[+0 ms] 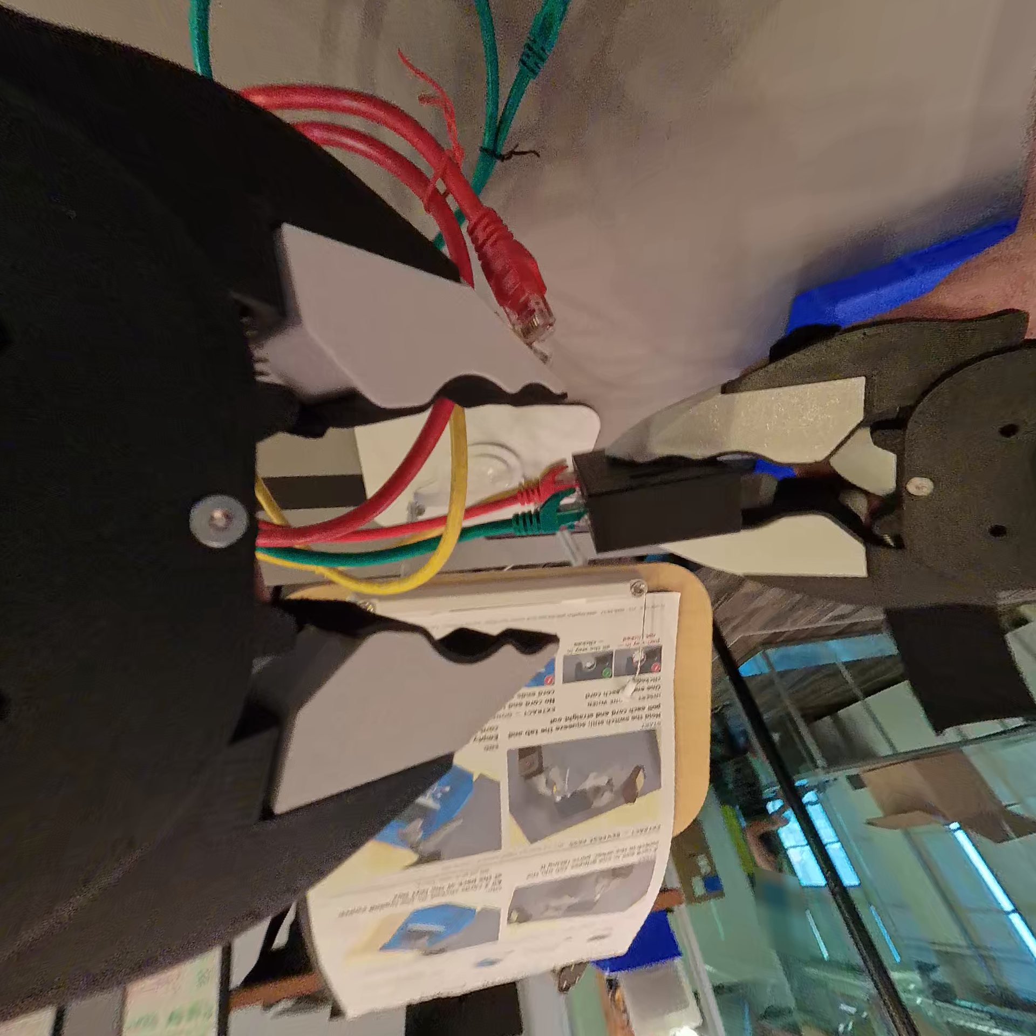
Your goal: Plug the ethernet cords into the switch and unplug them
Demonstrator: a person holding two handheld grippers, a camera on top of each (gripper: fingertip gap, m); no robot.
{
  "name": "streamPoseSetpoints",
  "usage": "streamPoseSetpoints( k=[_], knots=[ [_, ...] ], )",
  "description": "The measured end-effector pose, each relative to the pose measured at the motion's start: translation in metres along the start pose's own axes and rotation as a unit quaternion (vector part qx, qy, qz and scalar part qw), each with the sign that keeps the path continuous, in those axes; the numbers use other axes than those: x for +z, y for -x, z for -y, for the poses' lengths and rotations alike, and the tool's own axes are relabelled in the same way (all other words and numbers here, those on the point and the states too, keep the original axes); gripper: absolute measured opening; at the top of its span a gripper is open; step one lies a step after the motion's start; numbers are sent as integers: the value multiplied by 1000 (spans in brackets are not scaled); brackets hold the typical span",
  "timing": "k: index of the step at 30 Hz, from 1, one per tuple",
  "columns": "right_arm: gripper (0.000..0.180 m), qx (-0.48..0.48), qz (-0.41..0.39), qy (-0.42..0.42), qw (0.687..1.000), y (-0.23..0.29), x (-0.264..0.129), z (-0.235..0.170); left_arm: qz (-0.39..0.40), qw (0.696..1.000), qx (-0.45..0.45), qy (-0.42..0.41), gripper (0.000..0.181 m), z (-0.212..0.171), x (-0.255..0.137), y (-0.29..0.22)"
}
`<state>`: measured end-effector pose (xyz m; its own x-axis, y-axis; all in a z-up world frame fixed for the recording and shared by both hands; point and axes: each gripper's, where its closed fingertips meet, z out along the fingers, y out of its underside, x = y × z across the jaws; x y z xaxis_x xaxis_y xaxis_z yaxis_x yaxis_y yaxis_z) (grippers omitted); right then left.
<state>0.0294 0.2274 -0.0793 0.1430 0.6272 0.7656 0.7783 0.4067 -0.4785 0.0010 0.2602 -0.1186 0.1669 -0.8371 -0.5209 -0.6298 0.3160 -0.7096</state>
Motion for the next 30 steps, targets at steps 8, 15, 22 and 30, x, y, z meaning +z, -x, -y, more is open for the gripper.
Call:
streamPoseSetpoints(
  k=[8, 15, 22, 30],
  knots=[
    [66, -79, 12, -56, 995, 18, -30, 59, -145, 950, -253, -112, 29, 4, 22, -9],
    [92, -65, 69, 80, 992, 43, 25, 4, -220, 891, -365, -157, 28, 7, 26, -16],
    [152, 119, 122, 130, 977, 63, 75, -56, -219, 839, -465, -178, 28, -5, 32, -6],
    [127, 106, 23, 197, 974, 58, 120, -83, -233, 786, -532, -212, 28, -7, 45, -4]
  ],
)
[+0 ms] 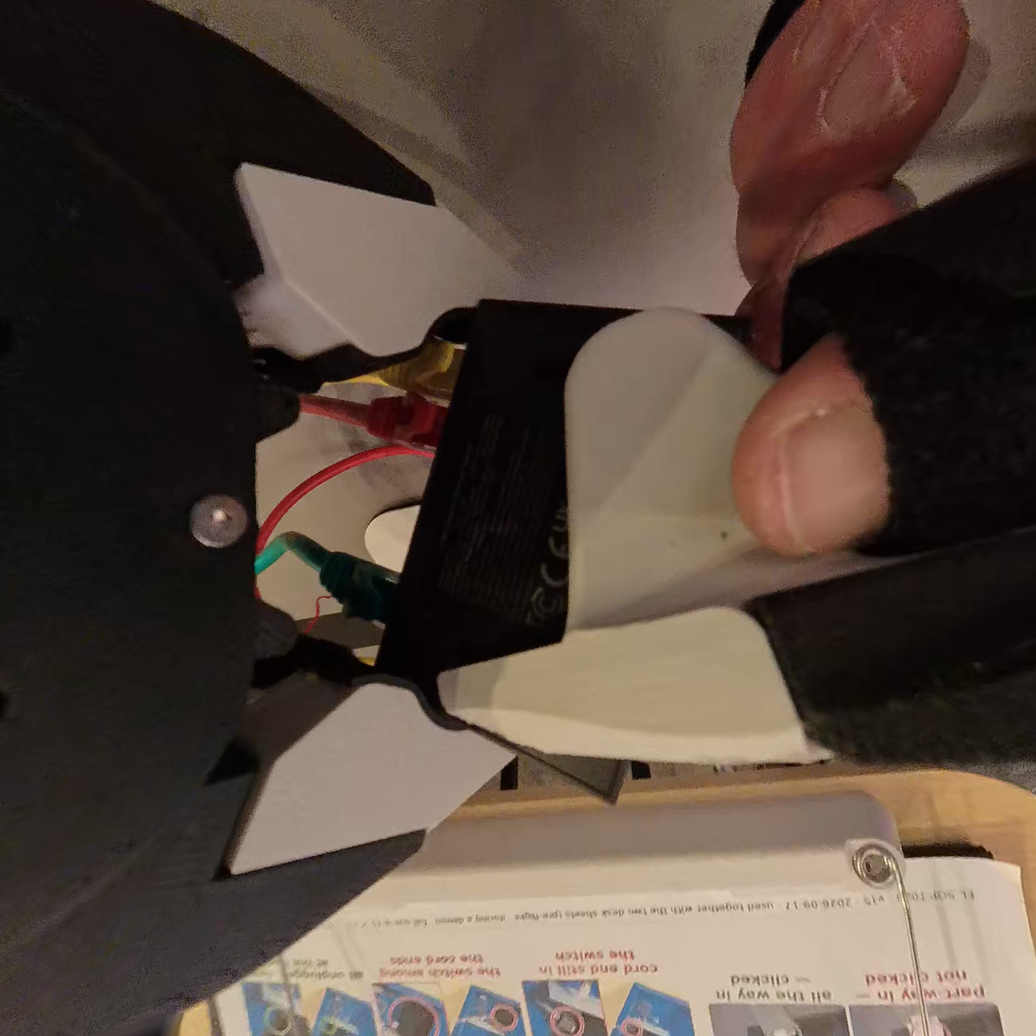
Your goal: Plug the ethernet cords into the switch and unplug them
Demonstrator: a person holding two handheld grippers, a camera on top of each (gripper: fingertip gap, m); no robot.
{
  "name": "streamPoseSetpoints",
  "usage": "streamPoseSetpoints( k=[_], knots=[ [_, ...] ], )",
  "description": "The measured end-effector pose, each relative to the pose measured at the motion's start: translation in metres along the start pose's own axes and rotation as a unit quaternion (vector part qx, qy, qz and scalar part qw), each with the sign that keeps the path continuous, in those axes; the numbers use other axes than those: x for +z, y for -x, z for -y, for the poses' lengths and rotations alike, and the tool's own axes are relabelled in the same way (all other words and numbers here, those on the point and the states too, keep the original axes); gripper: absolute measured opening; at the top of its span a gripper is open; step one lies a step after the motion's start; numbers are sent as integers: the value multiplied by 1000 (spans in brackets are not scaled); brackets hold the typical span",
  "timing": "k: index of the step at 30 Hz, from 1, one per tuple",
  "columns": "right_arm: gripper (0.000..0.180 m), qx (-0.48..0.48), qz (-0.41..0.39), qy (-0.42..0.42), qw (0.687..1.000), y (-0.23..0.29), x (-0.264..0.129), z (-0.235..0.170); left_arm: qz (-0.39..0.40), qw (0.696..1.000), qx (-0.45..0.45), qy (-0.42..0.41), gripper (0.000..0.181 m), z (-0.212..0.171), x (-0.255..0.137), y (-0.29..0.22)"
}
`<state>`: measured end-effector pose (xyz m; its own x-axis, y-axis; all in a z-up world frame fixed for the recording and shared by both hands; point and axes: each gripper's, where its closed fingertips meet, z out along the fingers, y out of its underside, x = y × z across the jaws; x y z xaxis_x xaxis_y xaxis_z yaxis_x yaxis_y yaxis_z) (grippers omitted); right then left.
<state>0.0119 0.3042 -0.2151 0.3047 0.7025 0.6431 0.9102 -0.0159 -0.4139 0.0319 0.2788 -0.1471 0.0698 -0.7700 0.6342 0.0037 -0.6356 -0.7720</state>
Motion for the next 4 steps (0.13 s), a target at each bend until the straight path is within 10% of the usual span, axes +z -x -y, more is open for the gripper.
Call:
streamPoseSetpoints(
  k=[4],
  knots=[
    [120, 10, 29, -24, 999, 3, -5, 2, -12, 1000, 1, -4, 29, 2, 1, -5]
  ],
)
